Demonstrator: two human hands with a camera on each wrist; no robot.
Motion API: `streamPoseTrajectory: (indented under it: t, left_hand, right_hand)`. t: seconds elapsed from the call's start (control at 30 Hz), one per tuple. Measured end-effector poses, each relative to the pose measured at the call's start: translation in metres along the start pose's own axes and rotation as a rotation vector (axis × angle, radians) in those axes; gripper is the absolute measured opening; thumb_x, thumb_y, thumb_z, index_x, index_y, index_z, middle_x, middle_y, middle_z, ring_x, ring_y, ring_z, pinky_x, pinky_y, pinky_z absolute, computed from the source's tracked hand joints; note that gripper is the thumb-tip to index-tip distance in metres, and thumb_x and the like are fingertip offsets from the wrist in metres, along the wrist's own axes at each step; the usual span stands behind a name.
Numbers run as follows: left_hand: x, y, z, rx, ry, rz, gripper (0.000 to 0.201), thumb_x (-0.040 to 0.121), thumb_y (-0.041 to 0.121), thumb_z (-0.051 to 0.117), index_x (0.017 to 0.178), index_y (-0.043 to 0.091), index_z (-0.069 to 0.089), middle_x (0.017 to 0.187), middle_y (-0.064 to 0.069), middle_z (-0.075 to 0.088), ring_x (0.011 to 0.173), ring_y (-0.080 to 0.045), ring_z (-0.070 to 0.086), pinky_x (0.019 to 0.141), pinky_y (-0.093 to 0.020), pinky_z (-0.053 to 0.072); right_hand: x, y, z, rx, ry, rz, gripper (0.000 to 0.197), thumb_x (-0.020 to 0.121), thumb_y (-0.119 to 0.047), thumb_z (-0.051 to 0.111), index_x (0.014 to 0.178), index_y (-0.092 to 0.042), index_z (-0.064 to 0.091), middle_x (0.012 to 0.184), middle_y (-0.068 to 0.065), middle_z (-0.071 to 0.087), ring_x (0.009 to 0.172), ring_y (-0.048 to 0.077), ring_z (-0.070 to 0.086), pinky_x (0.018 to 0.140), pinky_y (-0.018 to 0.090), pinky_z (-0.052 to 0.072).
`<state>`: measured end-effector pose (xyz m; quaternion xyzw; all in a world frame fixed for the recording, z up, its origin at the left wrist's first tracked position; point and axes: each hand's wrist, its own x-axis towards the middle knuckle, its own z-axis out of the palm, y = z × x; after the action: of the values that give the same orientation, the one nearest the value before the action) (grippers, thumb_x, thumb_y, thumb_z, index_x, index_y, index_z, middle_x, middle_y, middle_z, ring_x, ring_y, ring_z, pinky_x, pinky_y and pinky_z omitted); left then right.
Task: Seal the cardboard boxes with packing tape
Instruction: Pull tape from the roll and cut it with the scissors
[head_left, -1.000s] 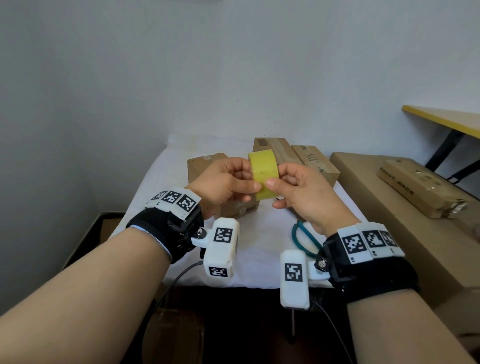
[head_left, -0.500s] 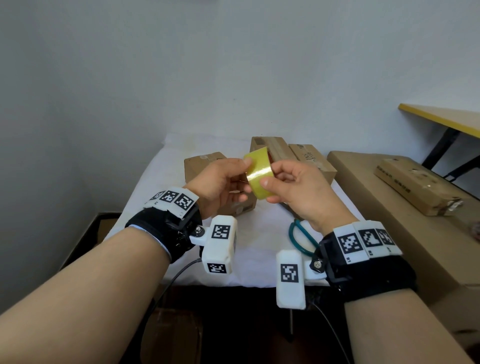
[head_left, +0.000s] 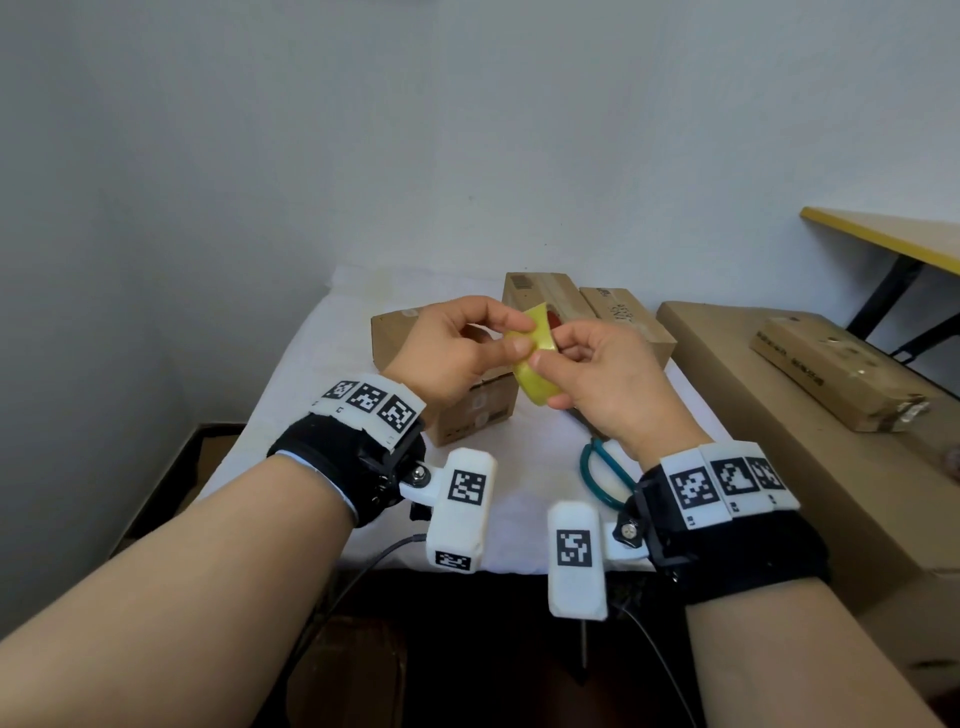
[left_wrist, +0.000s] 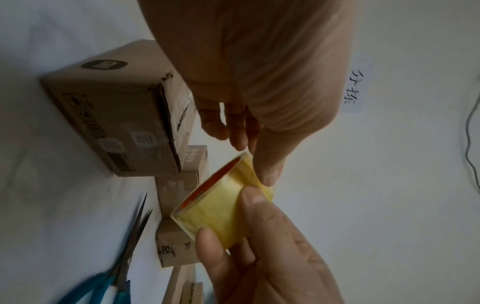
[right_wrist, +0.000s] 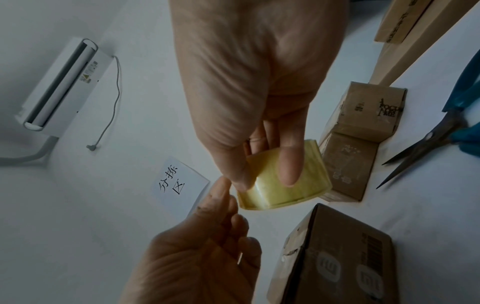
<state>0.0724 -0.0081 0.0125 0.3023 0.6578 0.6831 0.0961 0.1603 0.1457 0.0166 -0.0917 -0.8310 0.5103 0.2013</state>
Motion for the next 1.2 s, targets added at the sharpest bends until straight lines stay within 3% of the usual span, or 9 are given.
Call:
streamPoseTrajectory:
  t: [0.13,0.3,0.5,0.6,0.7,0.77,0.93,1.1,1.2]
  left_hand:
    - [0.0,0.0,0.004,0.098,0.058,0.083,0.012,0.079,0.009,0.082,0.086,0.014,0.074,0.07,-0.013,0.055,0.062,-0.023,0.044,0.056,-0.027,0.041]
    - [0.003,-0.002,0.006,0.22,0.067,0.122,0.014,0.08,0.013,0.082,0.077,0.019,0.07,0.084,-0.007,0.069,0.069,-0.021,0.058,0.068,-0.04,0.054]
    - [0.004,-0.006,0.008,0.477,0.028,0.182,0.008,0.09,0.016,0.071,0.086,0.02,0.065,0.101,-0.001,0.055,0.083,-0.006,0.053,0.073,-0.007,0.039]
    - [0.004,-0.005,0.01,0.529,0.025,0.215,0.005,0.091,0.011,0.067,0.089,0.014,0.064,0.097,0.004,0.048,0.08,0.0,0.049,0.071,-0.003,0.036]
    - [0.004,-0.003,0.011,0.57,0.028,0.266,0.008,0.091,0.008,0.064,0.088,0.014,0.061,0.094,0.006,0.045,0.078,-0.001,0.048,0.072,-0.009,0.037]
    - [0.003,-0.003,0.012,0.605,0.01,0.288,0.004,0.092,0.009,0.062,0.089,0.011,0.06,0.097,0.003,0.046,0.079,-0.009,0.05,0.076,-0.022,0.043]
    - [0.001,0.001,0.014,0.671,-0.029,0.349,0.003,0.092,0.01,0.06,0.089,0.012,0.059,0.099,-0.001,0.048,0.08,-0.018,0.053,0.078,-0.041,0.049]
    - [-0.003,0.005,0.015,0.699,-0.058,0.368,0.004,0.093,0.012,0.06,0.09,0.01,0.059,0.102,-0.006,0.05,0.081,-0.021,0.054,0.078,-0.043,0.049]
    - [-0.001,0.007,0.013,0.623,-0.021,0.388,0.006,0.092,0.017,0.066,0.09,0.017,0.06,0.099,0.003,0.049,0.083,-0.011,0.053,0.078,-0.028,0.046]
  right_hand:
    - [-0.001,0.002,0.002,-0.039,-0.01,-0.018,0.005,0.091,-0.016,0.074,0.095,-0.017,0.076,0.088,0.009,0.075,0.087,0.022,0.073,0.06,0.023,0.058]
    - [0.0,0.004,0.002,-0.128,-0.02,-0.041,0.005,0.09,-0.02,0.075,0.093,-0.016,0.074,0.085,0.009,0.074,0.085,0.024,0.073,0.066,0.034,0.064]
    - [-0.001,0.004,0.002,-0.164,-0.02,-0.035,0.004,0.089,-0.021,0.076,0.092,-0.019,0.075,0.081,0.003,0.074,0.082,0.02,0.073,0.067,0.037,0.065]
    - [-0.003,0.0,0.003,-0.095,-0.024,0.013,0.008,0.089,-0.019,0.076,0.096,-0.016,0.074,0.086,0.006,0.074,0.087,0.021,0.073,0.062,0.028,0.062]
    - [-0.004,-0.004,0.003,-0.024,-0.001,0.042,0.026,0.087,-0.018,0.078,0.11,-0.021,0.064,0.095,0.009,0.071,0.091,0.021,0.071,0.06,0.025,0.059]
    - [-0.005,-0.007,0.001,-0.031,0.016,0.02,0.038,0.087,-0.016,0.078,0.115,-0.026,0.053,0.094,0.01,0.068,0.089,0.018,0.069,0.059,0.026,0.06]
    - [-0.004,-0.01,-0.002,-0.052,-0.019,-0.035,0.035,0.09,-0.008,0.072,0.105,-0.035,0.054,0.078,0.007,0.054,0.079,0.015,0.06,0.057,0.026,0.058]
    - [-0.003,-0.009,-0.004,-0.05,-0.055,-0.04,0.021,0.091,-0.006,0.069,0.096,-0.024,0.061,0.071,0.007,0.05,0.075,0.014,0.058,0.059,0.028,0.059]
    - [-0.002,-0.007,-0.007,-0.06,-0.017,-0.032,0.014,0.092,-0.006,0.068,0.09,-0.019,0.063,0.059,-0.006,0.044,0.069,0.012,0.054,0.058,0.031,0.061]
